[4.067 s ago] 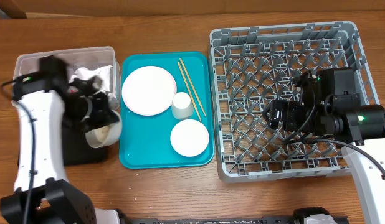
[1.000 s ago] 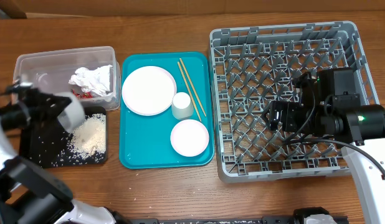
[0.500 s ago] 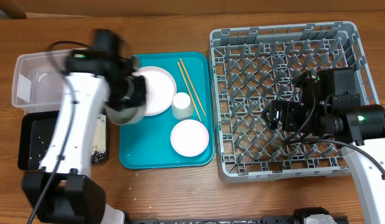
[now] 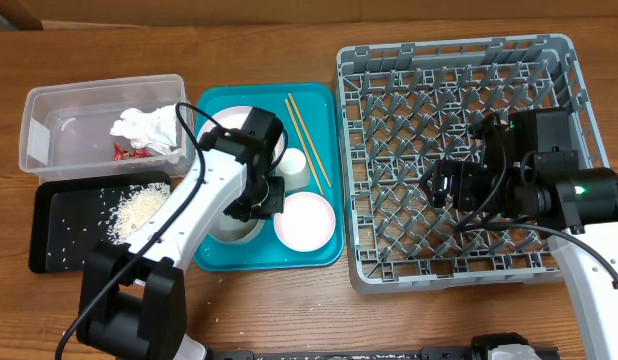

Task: Sort waste into correct bins and load items into the dishwasher
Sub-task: 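Return the emptied bowl to the teal tray with the left gripper, then reach the right gripper to the white bowl and grasp its rim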

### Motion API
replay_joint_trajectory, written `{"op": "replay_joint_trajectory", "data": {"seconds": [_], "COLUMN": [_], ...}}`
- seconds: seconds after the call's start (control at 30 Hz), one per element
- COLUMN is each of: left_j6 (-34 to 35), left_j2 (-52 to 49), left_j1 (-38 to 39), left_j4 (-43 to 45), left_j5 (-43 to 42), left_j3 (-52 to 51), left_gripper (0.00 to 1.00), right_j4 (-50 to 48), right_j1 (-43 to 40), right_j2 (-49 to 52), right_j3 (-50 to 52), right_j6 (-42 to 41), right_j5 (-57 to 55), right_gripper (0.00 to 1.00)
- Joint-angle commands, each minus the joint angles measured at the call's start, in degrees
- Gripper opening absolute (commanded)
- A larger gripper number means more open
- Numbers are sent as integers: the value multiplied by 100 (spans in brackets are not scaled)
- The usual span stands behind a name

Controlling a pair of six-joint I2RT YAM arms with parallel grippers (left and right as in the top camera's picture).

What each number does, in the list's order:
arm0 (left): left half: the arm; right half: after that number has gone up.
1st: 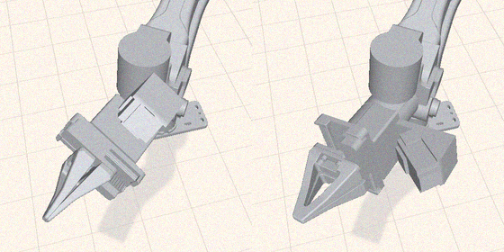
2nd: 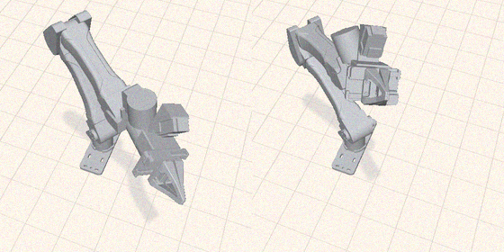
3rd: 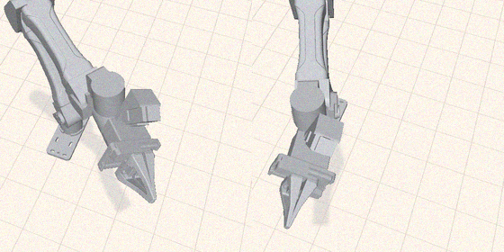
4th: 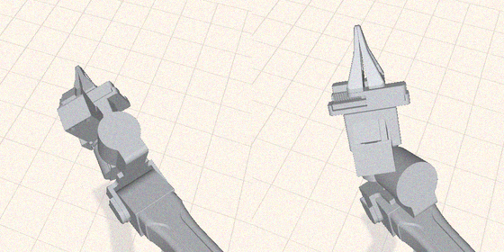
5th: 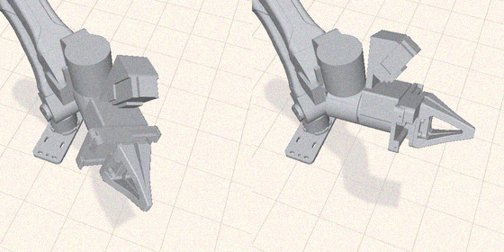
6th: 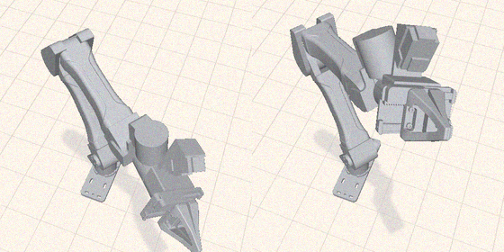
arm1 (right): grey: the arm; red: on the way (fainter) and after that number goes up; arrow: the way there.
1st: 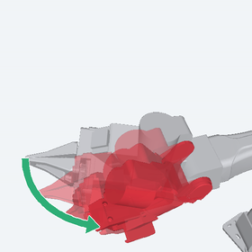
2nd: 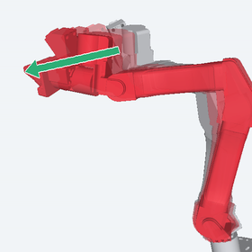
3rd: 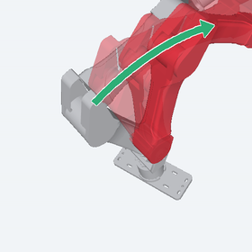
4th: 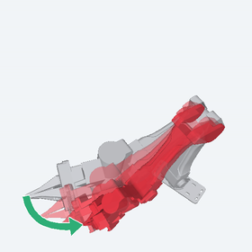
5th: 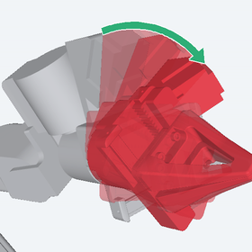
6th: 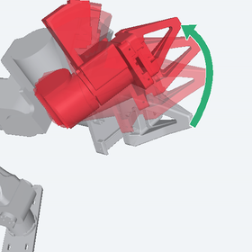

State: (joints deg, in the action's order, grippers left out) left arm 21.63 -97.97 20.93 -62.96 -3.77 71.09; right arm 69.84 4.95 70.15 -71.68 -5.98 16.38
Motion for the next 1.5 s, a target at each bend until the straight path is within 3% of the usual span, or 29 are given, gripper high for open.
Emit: {"op": "replay_joint_trajectory", "data": {"seconds": [0.0, 0.1, 0.37, 0.53, 0.7, 1.0, 1.47], "left_j6": [136, 122, -15, -20, -61, -385, -584], "left_j2": [-22, -22, 70, 345, 623, 734, 734], "left_j1": [9, 9, -234, -704, -1147, -1340, -2726], "left_j4": [50, 66, -595, -1248, -1379, -1596, -1486], "left_j5": [144, 144, 400, 398, 376, 588, 57], "left_j3": [-37, -28, 835, 2070, 2612, 2605, 2605], "left_gripper": [32, 41, 42, 41, 44, 44, 46], "right_j4": [-70, -184, -730, -1241, -1687, -2317, -3558], "right_j1": [-11, -9, 249, 1091, 2044, 3097, 4210], "right_j2": [7, 7, 7, 109, 511, 1432, 2428], "right_j3": [-140, -140, -140, -140, -140, -140, -149], "right_j6": [2, 4, -179, -782, -1408, -2197, -2402], "right_j5": [212, 529, 1200, 964, 234, -13, -1180], "right_gripper": [100, 100, 93, 90, 89, 81, 72]}}
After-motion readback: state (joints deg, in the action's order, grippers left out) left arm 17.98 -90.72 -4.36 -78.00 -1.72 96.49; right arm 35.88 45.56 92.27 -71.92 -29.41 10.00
